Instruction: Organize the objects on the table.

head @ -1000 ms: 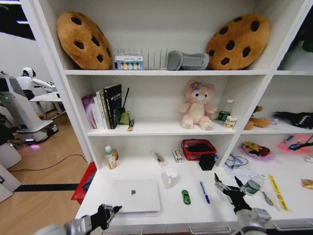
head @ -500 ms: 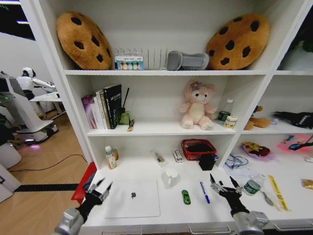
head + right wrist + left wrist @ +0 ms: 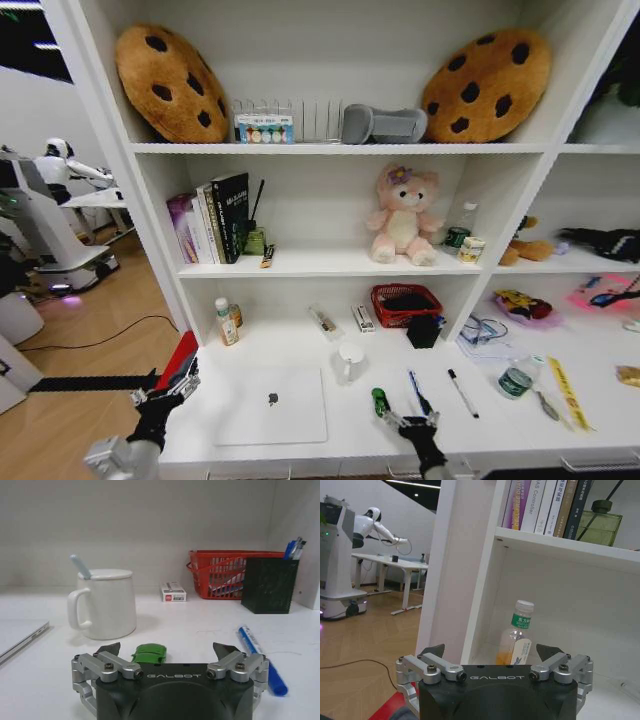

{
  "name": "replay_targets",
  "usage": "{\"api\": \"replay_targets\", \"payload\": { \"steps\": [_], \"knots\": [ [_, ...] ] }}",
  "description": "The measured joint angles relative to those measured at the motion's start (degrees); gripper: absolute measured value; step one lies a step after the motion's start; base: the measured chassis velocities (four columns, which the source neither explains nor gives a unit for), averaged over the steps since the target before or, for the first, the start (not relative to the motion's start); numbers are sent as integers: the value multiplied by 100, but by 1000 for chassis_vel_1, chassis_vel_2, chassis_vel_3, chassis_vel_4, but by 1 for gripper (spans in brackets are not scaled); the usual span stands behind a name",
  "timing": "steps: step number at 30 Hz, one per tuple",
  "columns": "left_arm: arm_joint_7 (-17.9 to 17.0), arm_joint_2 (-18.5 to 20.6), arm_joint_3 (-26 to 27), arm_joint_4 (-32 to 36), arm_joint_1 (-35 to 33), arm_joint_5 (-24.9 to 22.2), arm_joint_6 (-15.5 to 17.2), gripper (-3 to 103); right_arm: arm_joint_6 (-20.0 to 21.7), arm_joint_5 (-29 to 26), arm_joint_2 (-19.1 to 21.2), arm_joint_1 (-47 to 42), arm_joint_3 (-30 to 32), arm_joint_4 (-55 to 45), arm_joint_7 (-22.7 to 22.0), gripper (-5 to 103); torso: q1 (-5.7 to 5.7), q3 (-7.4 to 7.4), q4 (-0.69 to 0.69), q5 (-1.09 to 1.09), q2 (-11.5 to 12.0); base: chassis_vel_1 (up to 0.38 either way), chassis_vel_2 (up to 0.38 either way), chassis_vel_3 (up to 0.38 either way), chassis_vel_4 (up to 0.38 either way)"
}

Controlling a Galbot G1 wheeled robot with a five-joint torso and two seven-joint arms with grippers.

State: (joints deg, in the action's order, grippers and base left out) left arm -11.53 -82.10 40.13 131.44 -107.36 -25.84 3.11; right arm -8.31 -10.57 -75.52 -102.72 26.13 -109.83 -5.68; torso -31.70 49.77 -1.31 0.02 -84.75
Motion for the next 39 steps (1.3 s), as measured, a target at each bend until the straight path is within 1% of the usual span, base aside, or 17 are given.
{"api": "replay_targets", "payload": {
  "steps": [2,8,9,12,13,15,16,18,19,20,21,22,23,25,26,28,39],
  "knots": [
    [75,-281,-57,-53,-55,58,-78,100,6,118,7,229,-225,190,-65,100,0,0,0,-1,0,0,0,0,0],
    [90,-199,108,-87,-141,-29,-163,100,45,160,28,356,-300,339,-126,100,0,0,1,-1,0,0,0,0,0],
    [91,-137,162,-110,-147,-68,-178,100,49,186,43,365,-300,380,-146,103,0,0,0,-2,0,0,0,0,0],
    [83,-78,204,-147,-119,-118,-181,100,50,212,71,367,-290,406,-160,95,0,0,0,-2,0,0,0,0,0],
    [78,-67,204,-162,-96,-140,-179,100,51,217,80,368,-282,407,-164,90,0,0,1,-2,0,0,0,0,0],
    [67,-66,189,-175,-69,-145,-167,100,55,218,84,369,-271,407,-166,90,0,0,1,-2,0,0,0,0,0],
    [34,-80,126,-207,-8,-99,-162,100,68,228,84,367,-257,404,-170,79,0,0,1,-2,0,0,0,0,0],
    [15,-87,105,-220,15,-77,-163,100,70,233,80,364,-256,403,-171,79,0,0,1,-3,0,0,0,0,0],
    [-32,-124,48,-241,73,-57,-157,100,73,249,55,348,-254,395,-177,68,0,0,1,-2,0,0,0,0,0],
    [-52,-154,12,-251,106,-51,-138,100,74,258,36,334,-254,388,-184,63,0,0,1,-2,0,0,0,0,0],
    [-58,-165,-5,-255,119,-47,-129,100,75,264,23,324,-254,383,-186,63,0,0,1,-2,0,0,0,0,0],
    [-65,-174,-27,-256,132,-44,-116,100,75,269,9,311,-253,379,-190,57,0,0,1,-2,0,0,0,0,0],
    [-65,-174,-27,-256,132,-44,-116,100,75,269,9,311,-253,379,-190,57,0,0,1,-2,0,0,0,0,0],
    [-108,-171,-51,-263,160,-40,-96,100,75,276,-14,291,-252,369,-194,47,0,0,1,-2,0,0,0,0,0],
    [-108,-171,-51,-263,160,-40,-96,100,75,276,-14,291,-252,369,-194,47,0,0,1,-2,0,0,0,0,0],
    [-116,-155,-24,-264,153,-43,-95,100,84,272,-18,291,-247,362,-196,37,0,0,0,-2,0,0,0,0,0],
    [-38,121,126,-246,136,-95,-38,100,109,153,76,149,-111,52,-203,37,-1,0,0,-2,0,0,0,0,0]
  ]
}}
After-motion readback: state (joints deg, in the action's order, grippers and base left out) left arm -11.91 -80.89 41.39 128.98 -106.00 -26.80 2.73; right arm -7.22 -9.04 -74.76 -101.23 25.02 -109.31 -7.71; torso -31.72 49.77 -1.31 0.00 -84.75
